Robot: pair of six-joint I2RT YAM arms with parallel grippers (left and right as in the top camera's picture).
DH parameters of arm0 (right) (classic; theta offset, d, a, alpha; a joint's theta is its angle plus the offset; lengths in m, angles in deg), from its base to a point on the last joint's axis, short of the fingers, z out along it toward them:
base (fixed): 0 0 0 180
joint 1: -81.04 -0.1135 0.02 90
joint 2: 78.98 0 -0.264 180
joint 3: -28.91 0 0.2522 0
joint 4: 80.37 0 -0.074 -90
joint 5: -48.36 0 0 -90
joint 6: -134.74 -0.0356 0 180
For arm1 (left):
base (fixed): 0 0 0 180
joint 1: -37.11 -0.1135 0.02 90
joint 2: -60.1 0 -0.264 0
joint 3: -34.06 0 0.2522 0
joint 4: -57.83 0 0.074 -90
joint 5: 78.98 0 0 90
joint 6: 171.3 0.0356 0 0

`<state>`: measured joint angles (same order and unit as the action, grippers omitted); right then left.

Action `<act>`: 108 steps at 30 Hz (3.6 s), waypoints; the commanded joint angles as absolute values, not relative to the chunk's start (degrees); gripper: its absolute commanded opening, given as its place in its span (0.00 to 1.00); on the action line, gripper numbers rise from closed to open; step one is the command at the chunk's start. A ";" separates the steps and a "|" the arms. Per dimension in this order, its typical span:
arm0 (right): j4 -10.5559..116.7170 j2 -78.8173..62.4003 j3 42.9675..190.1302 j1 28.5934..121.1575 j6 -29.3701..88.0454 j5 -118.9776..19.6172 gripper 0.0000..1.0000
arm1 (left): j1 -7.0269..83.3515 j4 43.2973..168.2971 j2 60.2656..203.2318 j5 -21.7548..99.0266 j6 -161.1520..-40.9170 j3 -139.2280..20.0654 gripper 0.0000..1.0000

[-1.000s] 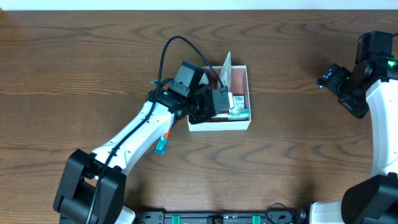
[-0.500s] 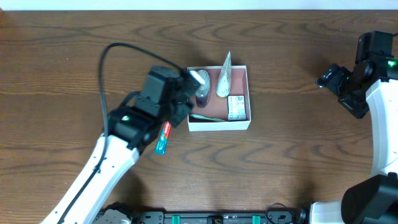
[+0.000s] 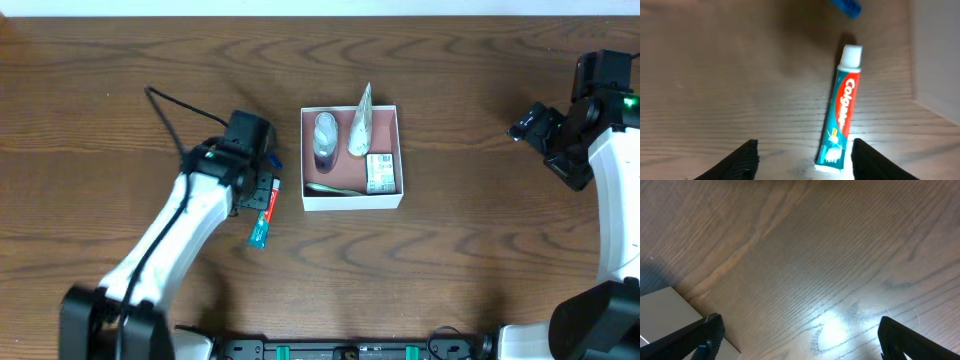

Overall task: Pack container
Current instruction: 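Withdraw the left gripper from the box toward the toothpaste, then grasp the red-and-white toothpaste tube with the left gripper, then lower the toothpaste tube into the box and open the left gripper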

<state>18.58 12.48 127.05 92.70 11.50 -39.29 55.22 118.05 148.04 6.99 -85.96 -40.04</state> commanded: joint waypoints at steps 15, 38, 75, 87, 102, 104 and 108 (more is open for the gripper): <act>18.58 12.11 127.64 93.09 12.25 -38.87 0.99 | 54.96 107.91 163.04 17.08 -75.30 -39.58 0.56; 18.58 12.11 127.64 93.09 12.25 -38.87 0.99 | 54.89 108.37 166.38 18.31 -75.98 -39.49 0.33; 18.58 12.11 127.64 93.09 12.25 -38.87 0.99 | 71.00 115.08 131.63 25.61 -47.71 -45.46 0.08; 18.58 12.11 127.64 93.09 12.25 -38.87 0.99 | 77.17 92.67 150.51 21.26 -31.80 -45.46 0.07; 18.58 12.11 127.64 93.09 12.25 -38.87 0.99 | 77.17 92.54 141.99 17.08 -48.59 -45.48 0.51; 18.58 12.11 127.64 93.09 12.25 -38.87 0.99 | 76.73 94.95 138.23 14.11 -52.70 -45.48 0.53; 18.58 12.11 127.64 93.09 12.25 -38.87 0.99 | 73.54 99.34 132.66 2.29 -63.60 -45.48 0.54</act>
<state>18.58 12.48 127.05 92.70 11.52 -39.29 76.10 97.74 135.02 12.45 -51.98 -44.37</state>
